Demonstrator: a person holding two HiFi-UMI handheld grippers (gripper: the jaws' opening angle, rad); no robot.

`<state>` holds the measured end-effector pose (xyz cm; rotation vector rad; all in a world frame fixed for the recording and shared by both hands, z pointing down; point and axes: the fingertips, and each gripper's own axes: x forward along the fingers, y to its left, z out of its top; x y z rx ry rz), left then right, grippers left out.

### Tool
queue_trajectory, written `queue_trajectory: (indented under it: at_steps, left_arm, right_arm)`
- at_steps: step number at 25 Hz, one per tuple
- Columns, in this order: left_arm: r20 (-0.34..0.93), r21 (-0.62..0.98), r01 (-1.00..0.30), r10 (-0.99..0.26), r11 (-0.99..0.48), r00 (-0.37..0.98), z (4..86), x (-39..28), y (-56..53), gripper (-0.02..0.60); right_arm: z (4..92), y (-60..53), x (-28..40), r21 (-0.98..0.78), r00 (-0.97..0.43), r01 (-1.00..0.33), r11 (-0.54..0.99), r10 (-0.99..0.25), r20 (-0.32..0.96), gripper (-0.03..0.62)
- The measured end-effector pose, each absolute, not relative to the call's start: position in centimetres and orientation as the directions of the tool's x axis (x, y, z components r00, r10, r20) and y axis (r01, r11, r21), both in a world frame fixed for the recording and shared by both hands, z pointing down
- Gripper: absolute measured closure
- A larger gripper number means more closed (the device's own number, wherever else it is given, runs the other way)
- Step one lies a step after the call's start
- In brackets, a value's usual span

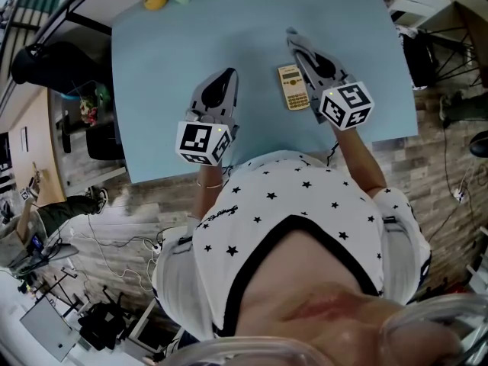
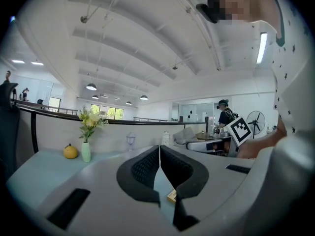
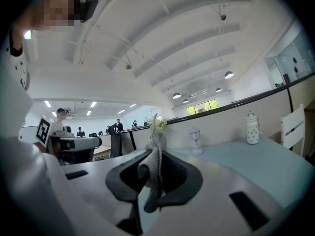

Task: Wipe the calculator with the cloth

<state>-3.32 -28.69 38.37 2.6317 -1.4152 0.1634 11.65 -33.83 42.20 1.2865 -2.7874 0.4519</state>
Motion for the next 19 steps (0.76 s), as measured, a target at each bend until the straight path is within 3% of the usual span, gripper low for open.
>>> queue_trajectory:
  at_steps: [19]
  left_arm:
    - [0.170, 0.083, -0.835, -0.818, -0.544, 0.550, 38.51, -3.48, -28.50, 0.549]
  right_arm:
    - [41.70, -33.39, 11.15, -0.247, -0.663, -0.742, 0.623, -0.736, 0.138, 0.551]
